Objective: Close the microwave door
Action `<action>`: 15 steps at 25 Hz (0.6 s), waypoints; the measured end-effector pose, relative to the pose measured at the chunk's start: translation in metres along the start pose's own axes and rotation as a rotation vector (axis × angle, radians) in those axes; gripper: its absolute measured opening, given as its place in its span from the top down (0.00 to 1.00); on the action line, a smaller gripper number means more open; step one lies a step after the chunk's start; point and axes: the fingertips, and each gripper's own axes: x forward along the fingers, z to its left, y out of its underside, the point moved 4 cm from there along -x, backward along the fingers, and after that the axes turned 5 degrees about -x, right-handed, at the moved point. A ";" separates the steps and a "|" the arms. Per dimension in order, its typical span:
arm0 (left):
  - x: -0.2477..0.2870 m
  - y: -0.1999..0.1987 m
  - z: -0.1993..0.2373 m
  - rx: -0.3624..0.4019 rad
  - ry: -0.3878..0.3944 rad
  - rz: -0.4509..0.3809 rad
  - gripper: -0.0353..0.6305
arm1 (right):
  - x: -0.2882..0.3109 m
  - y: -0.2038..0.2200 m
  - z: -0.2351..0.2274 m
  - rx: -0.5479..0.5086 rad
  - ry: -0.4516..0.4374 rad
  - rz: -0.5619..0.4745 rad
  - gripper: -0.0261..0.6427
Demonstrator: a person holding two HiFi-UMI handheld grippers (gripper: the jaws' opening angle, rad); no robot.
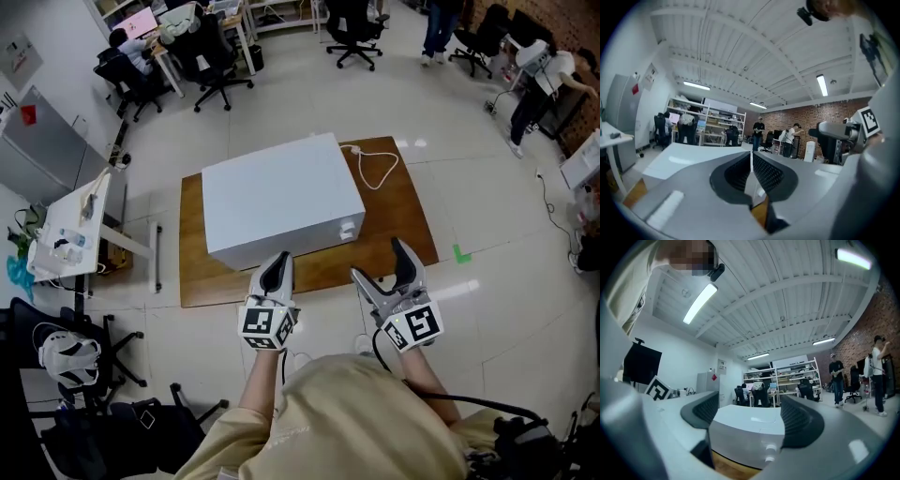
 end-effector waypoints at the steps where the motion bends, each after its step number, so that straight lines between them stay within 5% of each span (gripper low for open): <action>1: -0.010 -0.007 -0.005 0.038 -0.011 -0.025 0.92 | -0.001 0.002 0.003 0.003 -0.009 -0.001 0.36; 7: -0.043 -0.022 -0.018 0.096 -0.095 -0.096 0.77 | -0.008 0.007 0.013 0.016 -0.053 -0.005 0.36; 10: -0.052 -0.023 -0.007 0.105 -0.216 -0.102 0.42 | -0.005 0.004 0.018 0.009 -0.065 -0.015 0.36; 15: -0.069 -0.034 0.001 0.134 -0.291 -0.135 0.39 | -0.003 0.006 0.022 -0.050 -0.040 0.002 0.36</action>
